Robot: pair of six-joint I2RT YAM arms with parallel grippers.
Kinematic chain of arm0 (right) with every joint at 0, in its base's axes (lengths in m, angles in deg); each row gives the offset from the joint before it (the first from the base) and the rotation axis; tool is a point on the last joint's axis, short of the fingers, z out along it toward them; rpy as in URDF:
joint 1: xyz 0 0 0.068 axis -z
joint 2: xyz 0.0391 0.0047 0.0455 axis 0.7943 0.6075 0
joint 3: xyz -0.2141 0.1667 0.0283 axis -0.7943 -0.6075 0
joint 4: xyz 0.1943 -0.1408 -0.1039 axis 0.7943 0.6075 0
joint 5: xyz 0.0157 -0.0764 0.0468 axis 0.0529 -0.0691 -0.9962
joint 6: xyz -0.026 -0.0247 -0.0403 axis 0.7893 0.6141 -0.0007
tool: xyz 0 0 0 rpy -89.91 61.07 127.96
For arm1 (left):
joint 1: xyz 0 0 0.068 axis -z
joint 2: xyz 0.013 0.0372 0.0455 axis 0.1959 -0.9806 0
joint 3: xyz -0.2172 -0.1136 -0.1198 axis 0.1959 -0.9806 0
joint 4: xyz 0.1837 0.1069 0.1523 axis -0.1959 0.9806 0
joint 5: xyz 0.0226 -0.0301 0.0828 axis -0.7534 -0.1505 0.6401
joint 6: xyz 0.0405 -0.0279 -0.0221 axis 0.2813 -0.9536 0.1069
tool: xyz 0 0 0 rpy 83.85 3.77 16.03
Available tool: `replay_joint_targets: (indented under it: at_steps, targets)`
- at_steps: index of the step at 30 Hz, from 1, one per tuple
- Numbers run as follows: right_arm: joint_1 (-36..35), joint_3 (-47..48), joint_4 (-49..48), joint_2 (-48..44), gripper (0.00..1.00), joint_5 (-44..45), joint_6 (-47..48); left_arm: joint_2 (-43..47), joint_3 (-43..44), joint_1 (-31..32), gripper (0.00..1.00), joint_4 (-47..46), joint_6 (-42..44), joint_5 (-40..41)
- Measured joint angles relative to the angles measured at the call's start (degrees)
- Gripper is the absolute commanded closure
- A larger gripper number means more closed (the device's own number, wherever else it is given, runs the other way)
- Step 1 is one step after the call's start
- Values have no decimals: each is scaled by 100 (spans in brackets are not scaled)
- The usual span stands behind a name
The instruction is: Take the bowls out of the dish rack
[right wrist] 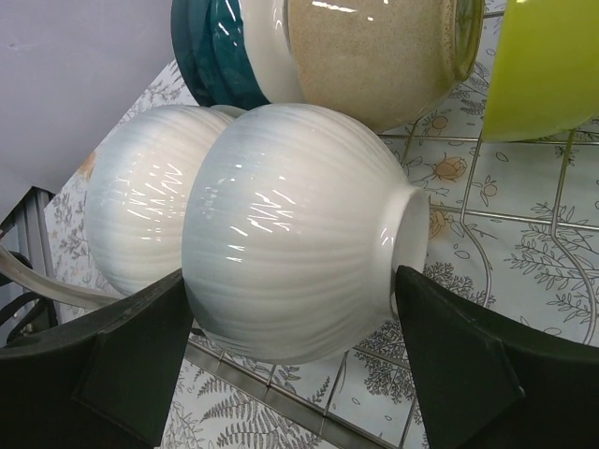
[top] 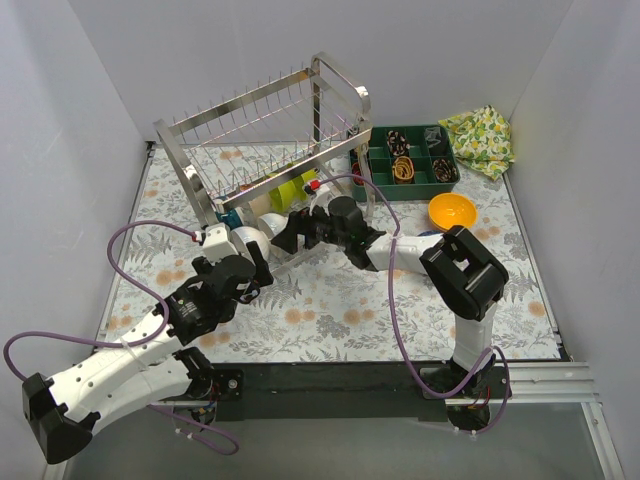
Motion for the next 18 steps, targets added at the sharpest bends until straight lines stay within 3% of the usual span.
replay_joint_targets:
  at_steps: [7, 8, 9, 11, 18]
  targets:
    - [26, 20, -9, 0, 42, -118, 136, 4, 0, 0, 6, -28, 17, 0]
    - [28, 20, -9, 0, 48, -133, 162, 7, -2, 0, 6, -37, 17, -2]
    - [31, 22, -7, 0, 63, -155, 203, 7, -4, 0, 5, -48, 20, 0]
    - [28, 37, 13, -2, 74, -186, 299, 7, -4, 0, 5, -61, 33, -2]
    - [-199, 42, 304, -166, 85, 153, 986, 48, -4, 0, 5, -61, 39, 2]
